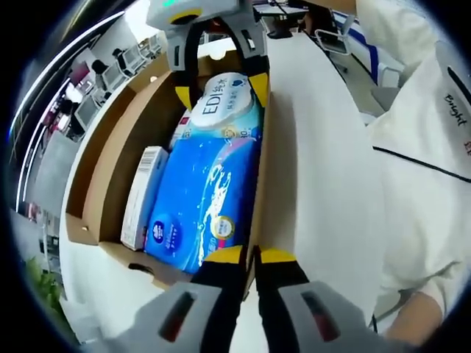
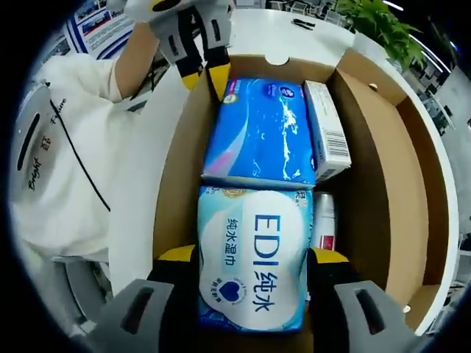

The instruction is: Operate the shoe box by opening the lid, removing the specified soft item, and placing it in the target area until the item is outside and the box remains undamaged.

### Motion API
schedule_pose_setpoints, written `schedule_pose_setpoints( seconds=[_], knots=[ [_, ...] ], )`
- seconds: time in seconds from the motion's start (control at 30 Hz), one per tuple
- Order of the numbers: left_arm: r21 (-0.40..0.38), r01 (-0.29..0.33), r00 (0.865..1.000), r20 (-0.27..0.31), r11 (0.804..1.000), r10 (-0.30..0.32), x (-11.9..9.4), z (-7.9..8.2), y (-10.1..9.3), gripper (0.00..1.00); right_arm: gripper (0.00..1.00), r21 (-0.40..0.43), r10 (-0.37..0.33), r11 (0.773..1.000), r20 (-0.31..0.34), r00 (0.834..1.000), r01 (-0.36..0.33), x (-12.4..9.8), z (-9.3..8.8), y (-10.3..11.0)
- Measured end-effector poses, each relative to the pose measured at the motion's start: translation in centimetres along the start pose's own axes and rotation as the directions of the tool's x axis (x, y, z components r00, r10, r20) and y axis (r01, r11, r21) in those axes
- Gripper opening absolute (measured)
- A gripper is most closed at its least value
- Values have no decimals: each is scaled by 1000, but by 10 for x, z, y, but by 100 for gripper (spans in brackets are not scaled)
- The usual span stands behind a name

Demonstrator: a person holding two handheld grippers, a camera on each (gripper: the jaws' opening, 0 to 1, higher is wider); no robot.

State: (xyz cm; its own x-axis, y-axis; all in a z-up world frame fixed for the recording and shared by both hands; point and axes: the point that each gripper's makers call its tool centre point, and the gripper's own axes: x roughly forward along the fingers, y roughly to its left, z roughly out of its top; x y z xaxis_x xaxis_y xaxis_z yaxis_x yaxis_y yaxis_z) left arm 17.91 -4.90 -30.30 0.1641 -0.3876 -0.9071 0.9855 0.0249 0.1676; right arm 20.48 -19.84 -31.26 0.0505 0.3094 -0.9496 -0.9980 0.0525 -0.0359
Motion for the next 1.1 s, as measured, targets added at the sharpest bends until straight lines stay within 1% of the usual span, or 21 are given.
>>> schedule_pose_setpoints(
  seconds=[0.2, 0.33, 0.5, 0.8, 1.0, 1.07, 1.1],
  knots=[
    [5, 0, 1000, -1, 1000, 0, 0, 0, 0, 5, 59, 8, 15, 1000, -60, 998, -15, 6, -2, 5],
    [6, 0, 1000, 0, 1000, 0, 0, 0, 0, 5, 60, 19, 6, 1000, -88, 996, -5, 8, -4, 6],
    [4, 1, 1000, -2, 1000, -1, 0, 0, 0, 5, 60, 29, 2, 1000, -93, 996, 1, 11, -6, 8],
    [5, -1, 1000, -6, 1000, 1, 0, -1, 0, 5, 62, 40, -3, 999, -126, 992, 9, 20, -8, 4],
    [7, -1, 1000, -5, 1000, 1, 1, 0, 0, 5, 63, 51, 18, 999, -133, 991, -11, 23, -9, 2],
    [5, -1, 1000, -5, 1000, 1, 1, 0, 0, 5, 65, 59, 23, 998, -128, 992, -15, 26, -10, -1],
    [4, -2, 1000, -5, 1000, 2, 1, 0, 0, 5, 65, 65, 26, 998, -128, 991, -17, 27, -10, -8]
  ],
)
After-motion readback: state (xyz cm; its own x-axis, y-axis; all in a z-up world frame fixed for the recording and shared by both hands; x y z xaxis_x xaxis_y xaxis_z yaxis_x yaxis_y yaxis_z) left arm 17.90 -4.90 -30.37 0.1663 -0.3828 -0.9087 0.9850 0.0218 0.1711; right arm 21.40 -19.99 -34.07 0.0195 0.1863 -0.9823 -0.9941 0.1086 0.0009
